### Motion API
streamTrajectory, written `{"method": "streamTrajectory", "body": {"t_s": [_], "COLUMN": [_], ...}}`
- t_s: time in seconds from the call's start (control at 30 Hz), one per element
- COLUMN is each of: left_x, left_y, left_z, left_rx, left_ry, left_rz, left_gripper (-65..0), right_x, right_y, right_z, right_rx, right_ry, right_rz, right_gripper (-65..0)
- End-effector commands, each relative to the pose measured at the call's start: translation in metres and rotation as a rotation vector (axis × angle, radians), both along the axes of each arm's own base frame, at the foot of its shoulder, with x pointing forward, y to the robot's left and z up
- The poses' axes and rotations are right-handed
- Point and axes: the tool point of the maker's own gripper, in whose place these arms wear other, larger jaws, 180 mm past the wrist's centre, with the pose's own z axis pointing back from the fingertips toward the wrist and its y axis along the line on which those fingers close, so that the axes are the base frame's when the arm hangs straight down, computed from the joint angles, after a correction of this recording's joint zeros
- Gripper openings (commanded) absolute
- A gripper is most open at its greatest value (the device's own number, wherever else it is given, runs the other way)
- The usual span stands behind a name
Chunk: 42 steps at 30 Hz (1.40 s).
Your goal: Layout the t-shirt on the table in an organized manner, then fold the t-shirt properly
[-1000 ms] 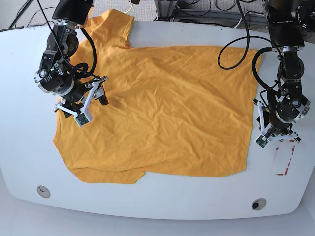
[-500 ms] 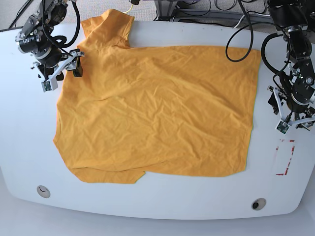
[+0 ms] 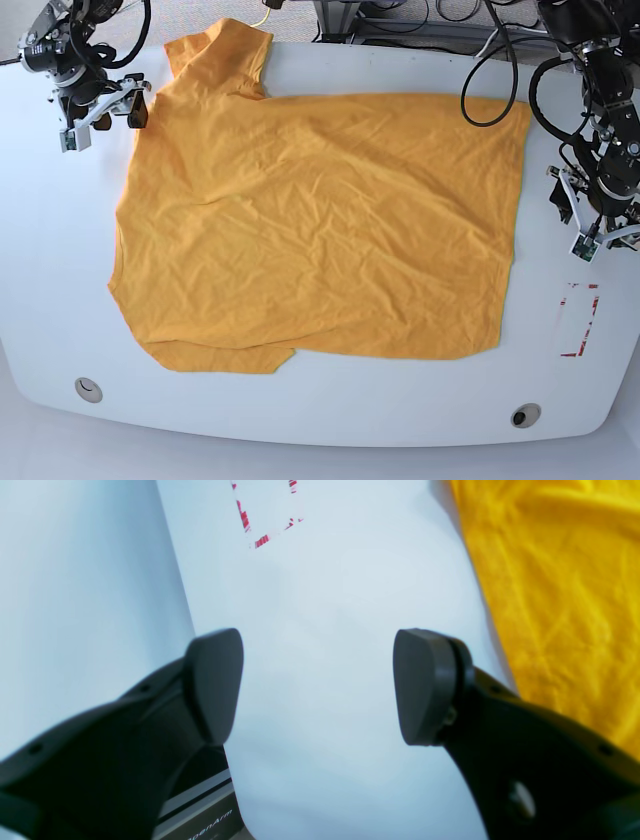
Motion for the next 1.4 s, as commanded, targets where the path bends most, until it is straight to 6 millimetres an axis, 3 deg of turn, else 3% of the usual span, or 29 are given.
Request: {"method": "streamTrajectory", "body": {"t_s": [0.0, 0.23, 0.67, 0.83, 1.0, 1.13, 1.27, 1.37], "left_x": [-0.001, -0.005, -0.040, -0.046, -0.047, -0.047, -0.046, -0.046], "left_y": [0.003, 0.000, 0.012, 0.024, 0.030, 0.031, 0.030, 0.030], "left_z": [0.008, 0.009, -0.017, -0.014, -0.011, -0.010, -0.010, -0.010], "left_rx": [0.016, 0.023, 0.027, 0.032, 0.035, 0.036, 0.035, 0.035], "left_ry": [-0.024, -0.022, 0.074, 0.068, 0.059, 0.054, 0.054, 0.054], "left_rz": [-0.004, -0.012, 0.023, 0.062, 0.082, 0.086, 0.083, 0.083], "left_gripper": [-21.7, -21.7, -21.7, -21.7, -21.7, -21.8, -21.8, -21.8], "right_x": [-0.004, -0.018, -0.019, -0.019, -0.012, -0.007, -0.002, -0.002], "right_y": [-0.009, -0.009, 0.020, 0.036, 0.031, 0.027, 0.027, 0.029], "right_z": [-0.009, -0.037, -0.048, -0.047, -0.038, -0.029, -0.019, -0.017], "right_rx": [0.024, 0.099, 0.148, 0.206, 0.193, 0.167, 0.140, 0.139], "right_ry": [0.016, 0.090, 0.117, 0.098, 0.069, 0.047, 0.020, 0.014], "right_rz": [-0.027, -0.057, -0.005, 0.016, 0.027, 0.043, 0.058, 0.060], "right_gripper": [-25.4, -25.4, -25.4, -25.4, -25.4, -17.1, -3.2, -1.1]}}
